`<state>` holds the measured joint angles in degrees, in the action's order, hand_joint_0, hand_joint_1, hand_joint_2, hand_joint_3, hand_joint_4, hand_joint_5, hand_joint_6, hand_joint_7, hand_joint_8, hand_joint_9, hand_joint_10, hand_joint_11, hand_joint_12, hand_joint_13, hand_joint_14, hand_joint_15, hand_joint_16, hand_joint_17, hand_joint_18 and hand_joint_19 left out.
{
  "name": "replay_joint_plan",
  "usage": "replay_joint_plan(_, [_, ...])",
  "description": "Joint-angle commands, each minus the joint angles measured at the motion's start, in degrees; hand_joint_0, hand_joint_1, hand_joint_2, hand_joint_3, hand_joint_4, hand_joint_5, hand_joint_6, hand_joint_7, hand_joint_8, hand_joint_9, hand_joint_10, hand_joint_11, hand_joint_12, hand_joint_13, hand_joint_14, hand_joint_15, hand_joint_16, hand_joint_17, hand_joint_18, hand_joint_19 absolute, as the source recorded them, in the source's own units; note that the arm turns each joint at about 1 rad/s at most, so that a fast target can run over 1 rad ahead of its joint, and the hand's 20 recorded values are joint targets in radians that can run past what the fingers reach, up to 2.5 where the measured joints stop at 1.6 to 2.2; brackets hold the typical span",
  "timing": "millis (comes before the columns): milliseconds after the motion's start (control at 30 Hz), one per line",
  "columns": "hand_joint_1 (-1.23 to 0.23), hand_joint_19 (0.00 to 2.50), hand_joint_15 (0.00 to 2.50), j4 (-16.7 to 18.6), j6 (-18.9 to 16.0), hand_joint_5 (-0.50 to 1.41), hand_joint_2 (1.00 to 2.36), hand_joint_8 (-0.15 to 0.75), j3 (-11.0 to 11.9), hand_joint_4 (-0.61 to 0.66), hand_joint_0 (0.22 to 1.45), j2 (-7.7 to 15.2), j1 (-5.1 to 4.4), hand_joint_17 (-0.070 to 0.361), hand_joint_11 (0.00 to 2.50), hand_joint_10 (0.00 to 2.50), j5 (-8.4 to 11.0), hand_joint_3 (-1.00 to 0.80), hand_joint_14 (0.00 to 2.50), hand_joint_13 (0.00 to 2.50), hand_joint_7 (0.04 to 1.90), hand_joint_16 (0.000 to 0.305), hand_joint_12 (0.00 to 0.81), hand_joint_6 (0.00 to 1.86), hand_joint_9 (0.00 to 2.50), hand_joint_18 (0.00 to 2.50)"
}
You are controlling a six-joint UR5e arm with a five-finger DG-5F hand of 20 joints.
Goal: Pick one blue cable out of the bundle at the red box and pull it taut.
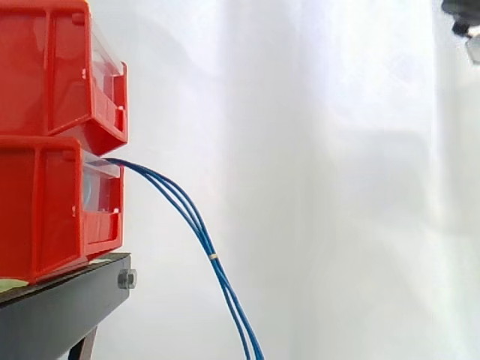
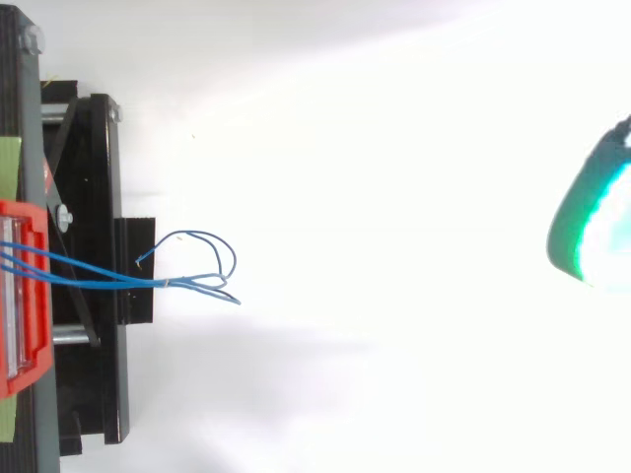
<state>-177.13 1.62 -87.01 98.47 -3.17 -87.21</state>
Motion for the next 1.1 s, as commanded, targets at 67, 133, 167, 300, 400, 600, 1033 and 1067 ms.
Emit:
replay_joint_plan(67, [-0.95,0.1,0.09,3.5,2.2,-0.11,1.0,0.328,0.0,0.44,0.44,3.3,-0.17,0.149,0.04,0.0,2.39,-0.5,0.0,0.29,0.95,0.066,0.421,0.5,0.34,0.22])
replay_joint_plan(133, [-0.93,0.12,0.1,4.3,3.0,-0.11,1.0,0.327,0.0,0.44,0.42,3.8,-0.17,0.152,0.07,0.0,3.1,-0.5,0.0,0.24,0.99,0.068,0.421,0.5,0.3,0.14])
replay_joint_plan(167, [-0.93,0.11,0.09,4.7,3.5,-0.1,1.0,0.328,0.1,0.44,0.41,4.5,-0.25,0.154,0.07,0.0,3.54,-0.5,0.0,0.22,0.99,0.068,0.421,0.5,0.3,0.13])
replay_joint_plan(300, [-0.92,0.07,0.07,7.2,4.4,-0.09,1.0,0.324,0.0,0.43,0.4,6.9,-0.25,0.157,0.03,0.0,4.24,-0.5,0.0,0.18,1.0,0.07,0.422,0.5,0.3,0.07])
replay_joint_plan(400, [-0.9,0.07,0.07,9.9,4.5,-0.08,1.0,0.305,0.0,0.4,0.4,8.1,-0.25,0.157,0.11,0.0,4.5,-0.5,0.0,0.21,0.99,0.07,0.416,0.5,0.4,0.05])
replay_joint_plan(600, [-0.86,0.07,0.12,11.5,6.4,-0.15,1.0,0.339,0.0,0.25,0.43,8.9,-0.25,0.157,0.95,0.02,5.47,-0.5,0.0,0.34,0.85,0.07,0.427,0.5,0.98,0.14])
replay_joint_plan(1033, [-0.79,0.11,0.08,11.9,7.3,-0.17,1.0,0.334,0.0,0.22,0.43,9.0,-0.25,0.159,0.4,0.01,6.96,-0.5,0.0,0.33,0.73,0.071,0.415,0.5,0.74,0.18])
replay_joint_plan(1067, [-0.78,0.11,0.07,11.9,7.3,-0.17,1.0,0.329,0.0,0.23,0.42,9.0,-0.25,0.16,0.29,0.01,7.05,-0.5,0.0,0.32,0.73,0.071,0.416,0.5,0.65,0.16])
